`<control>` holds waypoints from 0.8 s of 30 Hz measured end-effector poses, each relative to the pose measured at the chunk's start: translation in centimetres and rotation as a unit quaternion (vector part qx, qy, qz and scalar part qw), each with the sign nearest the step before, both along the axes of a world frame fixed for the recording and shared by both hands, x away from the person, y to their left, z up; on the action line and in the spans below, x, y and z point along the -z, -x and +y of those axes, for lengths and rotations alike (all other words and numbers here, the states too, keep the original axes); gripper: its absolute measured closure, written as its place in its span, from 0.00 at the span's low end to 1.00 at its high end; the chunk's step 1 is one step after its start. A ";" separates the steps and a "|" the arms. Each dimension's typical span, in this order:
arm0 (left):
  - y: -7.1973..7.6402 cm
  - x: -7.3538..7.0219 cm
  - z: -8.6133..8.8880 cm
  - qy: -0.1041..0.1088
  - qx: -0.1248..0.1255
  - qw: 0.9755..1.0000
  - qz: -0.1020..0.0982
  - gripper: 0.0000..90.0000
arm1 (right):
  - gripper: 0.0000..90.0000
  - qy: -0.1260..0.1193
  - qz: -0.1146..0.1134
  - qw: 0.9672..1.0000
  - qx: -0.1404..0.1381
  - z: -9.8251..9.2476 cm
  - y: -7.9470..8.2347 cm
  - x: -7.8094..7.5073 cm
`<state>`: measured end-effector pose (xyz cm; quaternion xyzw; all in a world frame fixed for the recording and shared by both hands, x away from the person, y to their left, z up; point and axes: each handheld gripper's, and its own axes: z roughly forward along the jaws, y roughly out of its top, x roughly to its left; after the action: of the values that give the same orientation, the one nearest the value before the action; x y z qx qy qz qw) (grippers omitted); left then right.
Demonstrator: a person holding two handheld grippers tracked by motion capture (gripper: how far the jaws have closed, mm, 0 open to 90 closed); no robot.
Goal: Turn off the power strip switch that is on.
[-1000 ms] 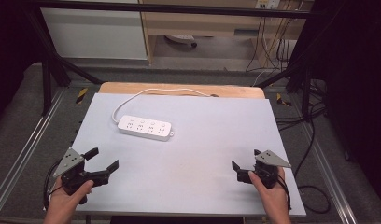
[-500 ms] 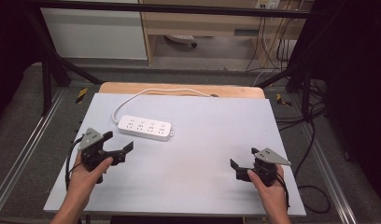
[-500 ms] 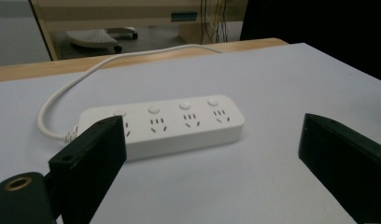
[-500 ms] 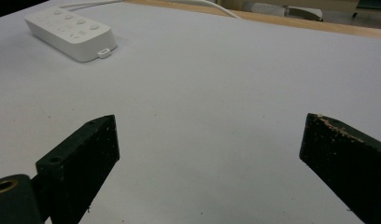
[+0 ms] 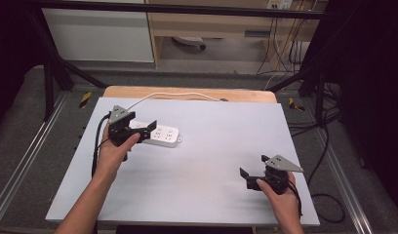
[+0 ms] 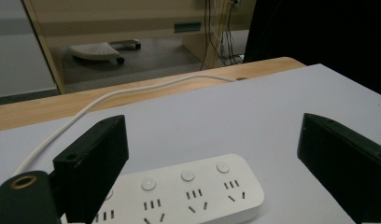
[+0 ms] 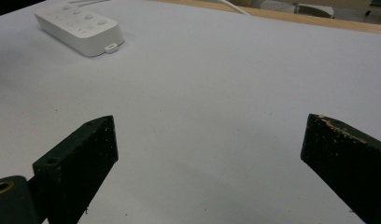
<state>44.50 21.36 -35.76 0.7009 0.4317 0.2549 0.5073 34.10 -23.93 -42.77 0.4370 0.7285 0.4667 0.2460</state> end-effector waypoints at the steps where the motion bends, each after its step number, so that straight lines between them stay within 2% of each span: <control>1: -0.2 0.1 -0.1 0.001 -0.001 1.000 0.005 0.10 | 0.05 0.003 0.000 1.000 0.001 0.1 -0.1 0.1; 5: -0.9 0.5 -0.3 0.010 -0.006 1.000 0.018 0.10 | 0.05 0.013 0.000 1.000 0.006 0.5 -0.3 0.1; 7: -1.2 0.8 -0.4 0.002 -0.015 1.000 0.018 0.11 | 0.05 0.026 -0.005 1.000 0.005 0.7 -0.4 0.1; 11: -2.2 1.4 -0.3 0.012 -0.027 0.999 0.029 0.11 | 0.05 0.026 0.000 1.000 0.001 0.9 -0.4 0.1; 12: -2.5 1.5 -0.3 0.008 -0.030 0.999 0.029 0.13 | 0.04 0.028 0.001 1.000 -0.003 1.0 -0.3 0.3; 13: -3.2 1.9 -0.2 -0.002 -0.037 0.999 0.038 0.13 | 0.04 0.030 0.001 1.000 -0.006 1.1 -0.2 0.3; 22: -5.7 4.1 -0.1 -0.010 -0.054 0.997 0.051 0.14 | 0.04 0.030 0.009 0.999 -0.014 1.0 -0.1 0.5; 24: -6.2 4.4 -0.3 -0.021 -0.056 0.997 0.055 0.14 | 0.04 0.029 0.010 0.999 -0.014 1.0 -0.2 0.6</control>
<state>50.70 21.10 -40.14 0.6993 0.4921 0.2525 0.4528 34.27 -22.97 -43.34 0.4237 0.7503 0.4443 0.2451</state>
